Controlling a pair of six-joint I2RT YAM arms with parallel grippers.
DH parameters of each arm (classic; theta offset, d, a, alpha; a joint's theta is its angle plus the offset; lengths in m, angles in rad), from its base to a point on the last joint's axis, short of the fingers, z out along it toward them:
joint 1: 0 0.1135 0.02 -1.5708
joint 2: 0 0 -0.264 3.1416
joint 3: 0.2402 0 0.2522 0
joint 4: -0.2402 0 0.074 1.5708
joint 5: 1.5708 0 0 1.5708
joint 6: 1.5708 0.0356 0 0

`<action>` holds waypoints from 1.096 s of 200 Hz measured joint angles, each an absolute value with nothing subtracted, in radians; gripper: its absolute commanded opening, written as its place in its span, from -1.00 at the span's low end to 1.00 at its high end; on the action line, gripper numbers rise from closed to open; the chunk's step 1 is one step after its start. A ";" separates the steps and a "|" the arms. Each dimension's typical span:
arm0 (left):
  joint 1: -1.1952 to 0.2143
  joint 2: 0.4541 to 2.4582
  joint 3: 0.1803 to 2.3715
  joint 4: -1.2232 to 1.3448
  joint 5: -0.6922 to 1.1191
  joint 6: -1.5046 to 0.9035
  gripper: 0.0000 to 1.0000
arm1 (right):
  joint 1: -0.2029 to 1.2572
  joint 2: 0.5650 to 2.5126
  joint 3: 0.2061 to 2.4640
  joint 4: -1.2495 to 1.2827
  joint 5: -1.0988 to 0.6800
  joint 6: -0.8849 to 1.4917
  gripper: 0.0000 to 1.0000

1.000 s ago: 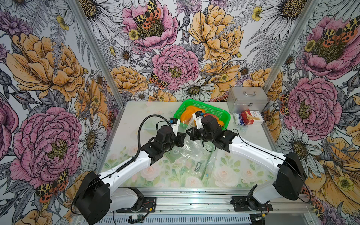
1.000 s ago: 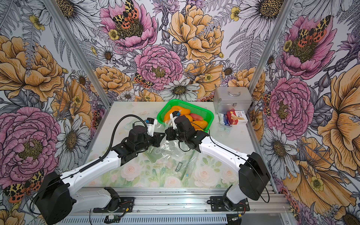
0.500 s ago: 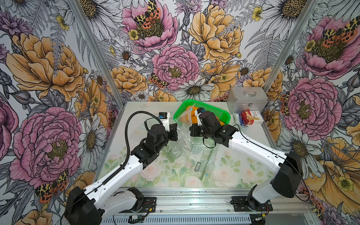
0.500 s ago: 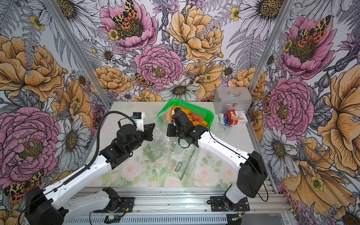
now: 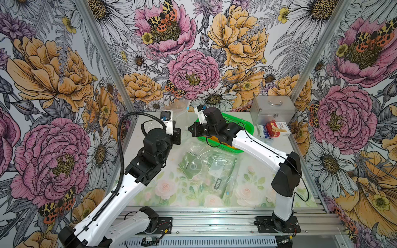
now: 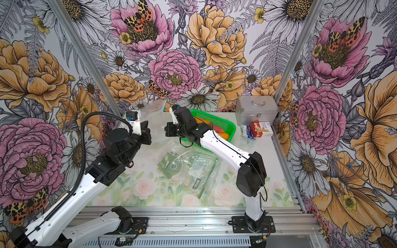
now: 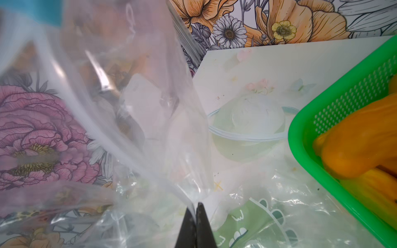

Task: Place the mango in a zip-top bag and seal the zipper
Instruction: Pick up the zipper food storage bag, then place the zipper food storage bag at the center of the board.

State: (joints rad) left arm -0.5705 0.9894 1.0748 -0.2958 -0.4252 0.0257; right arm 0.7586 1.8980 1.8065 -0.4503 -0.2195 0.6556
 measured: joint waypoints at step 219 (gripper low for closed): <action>-0.459 1.135 0.849 -0.184 -0.051 -0.361 -1.00 | 0.753 1.998 1.678 -0.380 -0.079 0.748 0.31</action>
State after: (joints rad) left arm -0.4591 1.1347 0.8494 -0.1841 -0.0509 -0.3611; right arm 0.7532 1.9976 1.6775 -0.3798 -0.0788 0.7475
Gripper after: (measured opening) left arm 0.048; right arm 0.668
